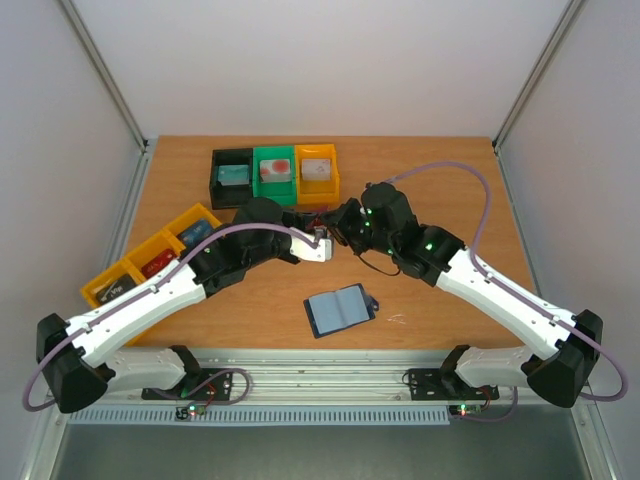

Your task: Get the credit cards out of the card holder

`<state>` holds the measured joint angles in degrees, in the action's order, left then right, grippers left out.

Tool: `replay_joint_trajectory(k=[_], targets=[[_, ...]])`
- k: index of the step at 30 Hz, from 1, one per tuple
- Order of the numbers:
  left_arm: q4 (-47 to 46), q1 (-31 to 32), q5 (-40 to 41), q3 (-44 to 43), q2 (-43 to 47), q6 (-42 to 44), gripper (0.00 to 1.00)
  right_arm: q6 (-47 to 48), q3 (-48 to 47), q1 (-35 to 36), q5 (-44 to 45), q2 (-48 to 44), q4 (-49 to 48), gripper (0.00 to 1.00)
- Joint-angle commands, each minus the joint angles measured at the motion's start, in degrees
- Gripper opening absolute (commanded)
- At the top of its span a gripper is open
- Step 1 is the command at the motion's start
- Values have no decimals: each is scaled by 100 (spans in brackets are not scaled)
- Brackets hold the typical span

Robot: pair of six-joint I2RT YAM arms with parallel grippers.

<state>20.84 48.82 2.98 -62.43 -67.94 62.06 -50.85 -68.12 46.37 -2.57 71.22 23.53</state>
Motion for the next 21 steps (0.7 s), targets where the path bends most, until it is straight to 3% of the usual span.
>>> replay_joint_trajectory(k=[1, 3, 7, 8, 11, 12, 17, 21], targets=[[-791, 27, 431, 174, 77, 485, 22, -320, 188, 56, 79, -152, -346, 1], [-655, 23, 426, 179, 132, 393, 2, -345, 219, 56, 55, -152, -404, 1], [-379, 23, 425, 167, 238, 171, 0, -249, 205, 50, -9, -100, -453, 2], [-273, 23, 441, 143, 257, 114, 0, -193, 196, 48, 4, -112, -425, 11], [296, -92, 410, 33, 323, -261, 0, 148, 128, -41, 158, -255, -84, 58], [577, -203, 252, -15, 358, -418, 0, 292, 97, -113, 233, -348, 96, 65], [2435, -1067, -117, -210, 295, -801, 0, 1451, -213, -625, 577, -895, 1135, 89], [3659, -2117, -87, -308, 56, -862, 0, 2568, -654, -721, 1008, -1141, 1997, 95]])
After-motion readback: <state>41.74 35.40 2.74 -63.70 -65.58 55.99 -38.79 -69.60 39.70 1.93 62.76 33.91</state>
